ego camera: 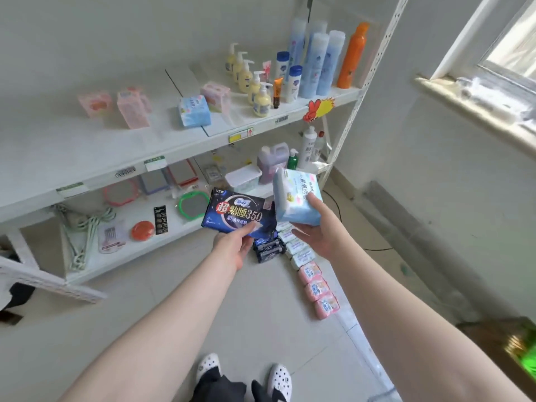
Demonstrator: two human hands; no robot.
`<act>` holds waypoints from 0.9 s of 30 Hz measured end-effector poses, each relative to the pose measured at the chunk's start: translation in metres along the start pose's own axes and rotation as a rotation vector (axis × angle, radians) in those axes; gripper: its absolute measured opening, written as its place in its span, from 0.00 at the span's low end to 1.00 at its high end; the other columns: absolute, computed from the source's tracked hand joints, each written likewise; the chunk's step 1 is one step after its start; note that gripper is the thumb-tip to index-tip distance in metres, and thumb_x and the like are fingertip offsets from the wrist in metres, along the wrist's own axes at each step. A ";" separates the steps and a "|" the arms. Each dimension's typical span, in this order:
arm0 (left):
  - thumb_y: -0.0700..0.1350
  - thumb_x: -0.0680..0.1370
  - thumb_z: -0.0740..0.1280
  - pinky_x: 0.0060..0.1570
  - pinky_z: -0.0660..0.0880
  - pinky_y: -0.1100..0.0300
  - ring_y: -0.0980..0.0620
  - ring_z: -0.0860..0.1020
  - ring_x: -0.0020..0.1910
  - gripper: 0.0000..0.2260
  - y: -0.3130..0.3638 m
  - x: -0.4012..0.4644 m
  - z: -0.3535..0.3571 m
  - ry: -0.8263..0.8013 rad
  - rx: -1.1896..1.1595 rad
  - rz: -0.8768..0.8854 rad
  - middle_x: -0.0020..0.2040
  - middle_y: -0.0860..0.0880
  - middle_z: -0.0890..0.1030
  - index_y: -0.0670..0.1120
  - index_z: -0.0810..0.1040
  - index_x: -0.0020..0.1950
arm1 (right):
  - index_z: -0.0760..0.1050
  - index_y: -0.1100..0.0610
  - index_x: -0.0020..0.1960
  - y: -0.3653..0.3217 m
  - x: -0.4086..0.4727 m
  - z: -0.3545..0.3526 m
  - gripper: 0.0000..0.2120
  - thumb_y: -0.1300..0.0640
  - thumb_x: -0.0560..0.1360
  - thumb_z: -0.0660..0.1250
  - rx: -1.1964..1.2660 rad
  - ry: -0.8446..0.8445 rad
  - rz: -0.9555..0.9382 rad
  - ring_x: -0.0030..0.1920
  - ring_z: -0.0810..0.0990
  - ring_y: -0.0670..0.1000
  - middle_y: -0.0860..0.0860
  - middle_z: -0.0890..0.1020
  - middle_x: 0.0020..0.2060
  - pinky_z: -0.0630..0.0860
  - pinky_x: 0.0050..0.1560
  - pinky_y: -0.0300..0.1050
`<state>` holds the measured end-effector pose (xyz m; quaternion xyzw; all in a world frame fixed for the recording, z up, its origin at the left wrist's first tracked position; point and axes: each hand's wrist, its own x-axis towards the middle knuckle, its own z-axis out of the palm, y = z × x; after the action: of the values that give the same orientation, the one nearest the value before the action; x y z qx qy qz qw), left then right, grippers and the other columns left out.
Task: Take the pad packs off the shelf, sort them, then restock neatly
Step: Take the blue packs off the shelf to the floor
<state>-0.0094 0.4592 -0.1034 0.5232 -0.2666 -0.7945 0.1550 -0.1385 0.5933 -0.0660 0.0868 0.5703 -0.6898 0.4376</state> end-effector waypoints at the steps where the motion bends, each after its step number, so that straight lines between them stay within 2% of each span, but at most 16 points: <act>1: 0.36 0.70 0.74 0.26 0.76 0.69 0.55 0.77 0.37 0.12 -0.006 -0.005 0.001 0.001 0.000 0.006 0.45 0.47 0.80 0.44 0.77 0.50 | 0.75 0.52 0.56 0.005 -0.002 -0.004 0.13 0.48 0.75 0.69 -0.030 -0.009 0.009 0.56 0.81 0.55 0.53 0.83 0.51 0.73 0.64 0.52; 3: 0.36 0.70 0.74 0.31 0.78 0.68 0.55 0.78 0.39 0.12 -0.015 -0.013 0.005 -0.029 0.002 0.005 0.46 0.47 0.81 0.44 0.77 0.50 | 0.75 0.52 0.57 0.013 -0.007 -0.008 0.14 0.47 0.76 0.68 -0.074 -0.024 0.016 0.56 0.81 0.55 0.52 0.83 0.51 0.71 0.66 0.52; 6: 0.36 0.71 0.73 0.40 0.79 0.65 0.55 0.80 0.38 0.10 -0.019 -0.022 0.007 -0.123 0.009 -0.036 0.42 0.48 0.82 0.44 0.77 0.49 | 0.74 0.53 0.60 0.020 -0.015 -0.006 0.15 0.48 0.76 0.68 -0.068 -0.032 0.012 0.58 0.80 0.58 0.54 0.82 0.53 0.73 0.64 0.59; 9: 0.36 0.75 0.69 0.36 0.80 0.65 0.54 0.82 0.36 0.05 -0.015 -0.023 0.000 -0.224 -0.005 -0.072 0.35 0.49 0.84 0.43 0.77 0.47 | 0.74 0.55 0.60 0.020 -0.021 -0.003 0.16 0.52 0.75 0.69 -0.057 -0.020 -0.022 0.56 0.81 0.58 0.56 0.83 0.53 0.76 0.61 0.60; 12: 0.36 0.77 0.66 0.39 0.80 0.64 0.51 0.80 0.41 0.03 -0.009 -0.023 -0.010 -0.290 0.005 -0.111 0.33 0.48 0.84 0.42 0.77 0.46 | 0.73 0.57 0.63 0.019 -0.024 -0.003 0.19 0.55 0.75 0.70 -0.062 0.003 -0.041 0.53 0.82 0.58 0.56 0.83 0.51 0.77 0.60 0.59; 14: 0.35 0.77 0.66 0.39 0.80 0.63 0.51 0.81 0.38 0.03 -0.007 -0.022 -0.012 -0.322 0.040 -0.103 0.33 0.48 0.84 0.42 0.77 0.45 | 0.73 0.55 0.62 0.019 -0.024 0.000 0.18 0.54 0.75 0.70 -0.075 -0.019 -0.021 0.54 0.82 0.58 0.55 0.83 0.51 0.77 0.59 0.60; 17: 0.34 0.75 0.67 0.37 0.81 0.63 0.54 0.82 0.34 0.06 -0.010 -0.021 -0.012 -0.347 0.153 -0.042 0.34 0.50 0.84 0.44 0.78 0.48 | 0.75 0.55 0.60 0.020 -0.025 0.007 0.16 0.53 0.75 0.70 -0.116 -0.060 -0.003 0.51 0.83 0.57 0.55 0.84 0.50 0.81 0.50 0.53; 19: 0.36 0.76 0.68 0.39 0.81 0.62 0.52 0.81 0.38 0.04 -0.011 -0.019 -0.013 -0.380 0.162 -0.052 0.36 0.49 0.84 0.45 0.78 0.48 | 0.75 0.57 0.61 0.019 -0.023 0.008 0.17 0.54 0.74 0.71 -0.102 -0.037 0.000 0.49 0.84 0.56 0.55 0.85 0.49 0.81 0.45 0.49; 21: 0.43 0.77 0.67 0.45 0.81 0.58 0.51 0.80 0.42 0.02 -0.005 -0.016 -0.014 -0.419 0.120 -0.080 0.39 0.47 0.84 0.45 0.77 0.47 | 0.74 0.57 0.61 0.013 -0.019 0.004 0.19 0.54 0.73 0.72 -0.091 -0.024 0.005 0.50 0.84 0.57 0.55 0.85 0.49 0.81 0.50 0.51; 24: 0.52 0.77 0.66 0.50 0.78 0.56 0.50 0.80 0.48 0.12 0.014 0.001 -0.012 -0.387 0.027 -0.053 0.45 0.45 0.83 0.45 0.77 0.52 | 0.74 0.58 0.62 -0.001 -0.007 -0.009 0.20 0.54 0.73 0.72 -0.116 -0.040 0.021 0.52 0.84 0.58 0.56 0.85 0.51 0.80 0.54 0.54; 25: 0.54 0.77 0.65 0.49 0.78 0.56 0.50 0.80 0.48 0.14 0.022 0.006 -0.009 -0.380 0.047 -0.050 0.46 0.46 0.83 0.45 0.77 0.55 | 0.74 0.58 0.63 -0.006 -0.003 -0.015 0.21 0.53 0.73 0.72 -0.138 -0.052 0.037 0.53 0.83 0.57 0.56 0.84 0.52 0.80 0.54 0.53; 27: 0.55 0.77 0.64 0.44 0.78 0.59 0.52 0.81 0.44 0.14 0.033 0.016 0.002 -0.364 0.282 -0.048 0.46 0.48 0.83 0.47 0.77 0.55 | 0.74 0.58 0.63 -0.016 0.007 -0.029 0.21 0.53 0.73 0.72 -0.173 -0.081 0.081 0.52 0.84 0.57 0.56 0.84 0.53 0.80 0.51 0.52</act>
<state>-0.0189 0.4245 -0.0960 0.3938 -0.3858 -0.8342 0.0107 -0.1653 0.6143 -0.0685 0.0435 0.6054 -0.6229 0.4936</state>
